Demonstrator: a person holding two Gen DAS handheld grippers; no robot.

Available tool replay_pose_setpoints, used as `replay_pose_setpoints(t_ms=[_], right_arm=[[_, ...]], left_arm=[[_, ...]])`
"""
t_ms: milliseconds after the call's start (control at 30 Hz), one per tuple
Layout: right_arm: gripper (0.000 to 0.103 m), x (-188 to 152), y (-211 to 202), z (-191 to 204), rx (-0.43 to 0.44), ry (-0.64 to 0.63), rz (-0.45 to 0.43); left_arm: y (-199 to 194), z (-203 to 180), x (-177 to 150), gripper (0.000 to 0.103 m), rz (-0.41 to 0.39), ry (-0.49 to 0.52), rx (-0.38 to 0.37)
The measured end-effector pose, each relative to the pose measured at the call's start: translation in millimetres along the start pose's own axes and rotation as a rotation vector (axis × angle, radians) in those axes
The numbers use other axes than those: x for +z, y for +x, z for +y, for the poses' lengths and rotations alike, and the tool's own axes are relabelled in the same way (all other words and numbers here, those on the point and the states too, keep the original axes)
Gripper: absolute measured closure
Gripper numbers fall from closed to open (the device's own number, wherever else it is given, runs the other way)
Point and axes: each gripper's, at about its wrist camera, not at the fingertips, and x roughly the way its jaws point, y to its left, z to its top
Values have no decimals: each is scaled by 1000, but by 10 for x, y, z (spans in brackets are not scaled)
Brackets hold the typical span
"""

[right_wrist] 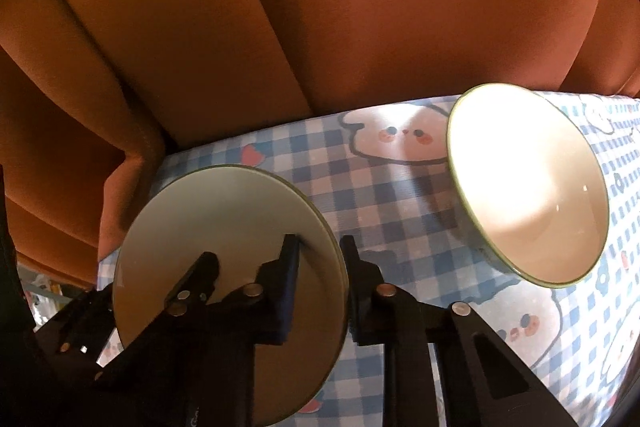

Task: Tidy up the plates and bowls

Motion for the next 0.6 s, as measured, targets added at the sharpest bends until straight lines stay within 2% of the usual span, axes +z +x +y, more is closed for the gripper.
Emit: replay_pose_setpoints(t_ms=[267,600], right_arm=[[80,-10,-99,106,1,-26,-3],[80,-36,-627,171,19,-49,-61]], left_arm=[[-162,26,-25,72,-5,-14,-4],[-648,-8,-9,72,-64,-36,4]])
